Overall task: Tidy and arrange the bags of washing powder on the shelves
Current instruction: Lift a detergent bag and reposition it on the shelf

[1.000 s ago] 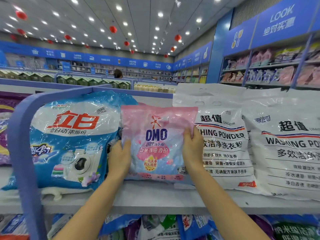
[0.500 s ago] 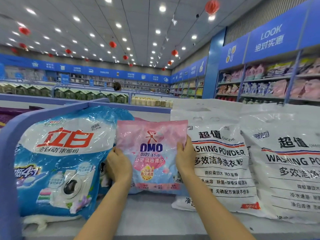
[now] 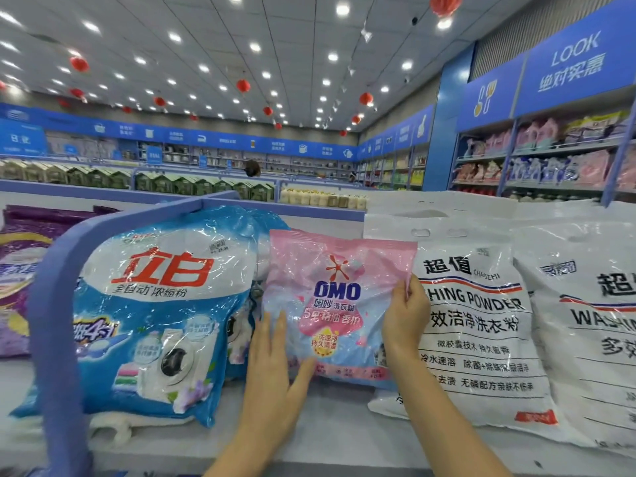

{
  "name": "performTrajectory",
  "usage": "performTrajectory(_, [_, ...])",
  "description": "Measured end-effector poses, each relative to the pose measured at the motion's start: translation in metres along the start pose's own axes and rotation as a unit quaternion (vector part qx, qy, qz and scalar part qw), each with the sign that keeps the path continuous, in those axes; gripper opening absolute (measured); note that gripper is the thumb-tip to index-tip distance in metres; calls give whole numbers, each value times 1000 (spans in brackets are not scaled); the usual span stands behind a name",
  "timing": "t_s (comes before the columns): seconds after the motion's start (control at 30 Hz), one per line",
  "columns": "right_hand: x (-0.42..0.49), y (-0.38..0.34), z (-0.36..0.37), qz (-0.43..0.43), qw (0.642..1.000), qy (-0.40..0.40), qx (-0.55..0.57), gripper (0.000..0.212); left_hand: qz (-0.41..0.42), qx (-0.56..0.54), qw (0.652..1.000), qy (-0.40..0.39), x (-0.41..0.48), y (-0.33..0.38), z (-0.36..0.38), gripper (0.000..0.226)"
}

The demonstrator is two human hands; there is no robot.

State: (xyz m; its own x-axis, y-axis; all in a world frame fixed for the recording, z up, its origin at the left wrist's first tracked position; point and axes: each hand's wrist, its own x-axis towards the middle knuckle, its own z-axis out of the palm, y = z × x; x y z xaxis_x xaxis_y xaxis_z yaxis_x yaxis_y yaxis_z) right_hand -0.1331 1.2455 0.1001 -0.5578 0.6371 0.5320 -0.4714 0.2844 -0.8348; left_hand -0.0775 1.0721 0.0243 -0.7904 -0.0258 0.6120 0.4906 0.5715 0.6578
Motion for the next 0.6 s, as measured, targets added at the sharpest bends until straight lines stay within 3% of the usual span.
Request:
performTrajectory(0.13, [-4,-2,10,-8,1000,10,21,20,28,206,976,-64,5,-2,11,90])
performTrajectory(0.3, [-3,5,30,2,1000,12,15,25,-23,216,974,-68,16,-5,23,95])
performTrajectory(0.43, [1,17,37,-10,998,-27,-47,33,-44,285,952,-102,24,-2,27,93])
performTrajectory(0.5, [1,20,38,-16,997,-50,-61,36,-31,313,944,-99,23,2,25,94])
performTrajectory(0.6, [4,22,38,-12,996,-65,-65,37,56,352,933,-55,27,20,15,103])
